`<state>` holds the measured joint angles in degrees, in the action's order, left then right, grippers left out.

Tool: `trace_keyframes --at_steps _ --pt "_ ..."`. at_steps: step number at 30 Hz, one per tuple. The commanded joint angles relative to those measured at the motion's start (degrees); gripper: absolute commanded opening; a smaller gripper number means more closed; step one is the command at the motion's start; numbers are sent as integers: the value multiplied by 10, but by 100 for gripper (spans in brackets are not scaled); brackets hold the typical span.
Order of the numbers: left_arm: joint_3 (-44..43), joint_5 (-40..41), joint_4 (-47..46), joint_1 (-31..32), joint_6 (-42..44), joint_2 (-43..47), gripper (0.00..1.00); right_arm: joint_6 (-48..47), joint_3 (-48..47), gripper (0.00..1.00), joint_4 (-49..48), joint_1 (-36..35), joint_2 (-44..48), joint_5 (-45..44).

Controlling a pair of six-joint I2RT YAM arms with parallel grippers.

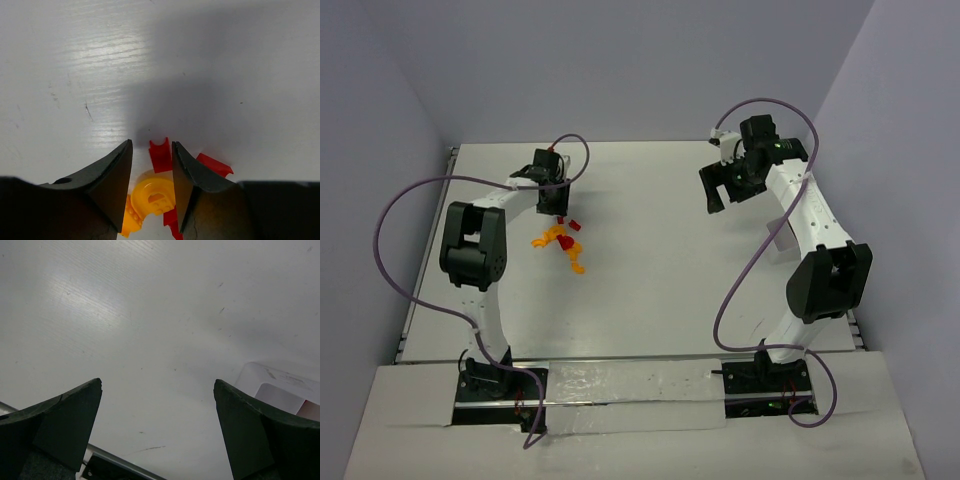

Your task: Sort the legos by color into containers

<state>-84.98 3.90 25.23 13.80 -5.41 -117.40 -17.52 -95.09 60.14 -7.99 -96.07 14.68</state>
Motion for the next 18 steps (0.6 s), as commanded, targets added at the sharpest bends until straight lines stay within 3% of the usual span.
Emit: trace_keyframes --at_steps 1,9,18 --pt "-33 -11 13 0 -14 -18 46 6 -5 100 -14 -6 26 5" --pt "-45 -13 30 0 -20 -31 42 11 -5 100 -19 -14 23 8" --pt "-77 -43 62 0 -36 -13 11 22 -24 100 -27 -32 24 22"
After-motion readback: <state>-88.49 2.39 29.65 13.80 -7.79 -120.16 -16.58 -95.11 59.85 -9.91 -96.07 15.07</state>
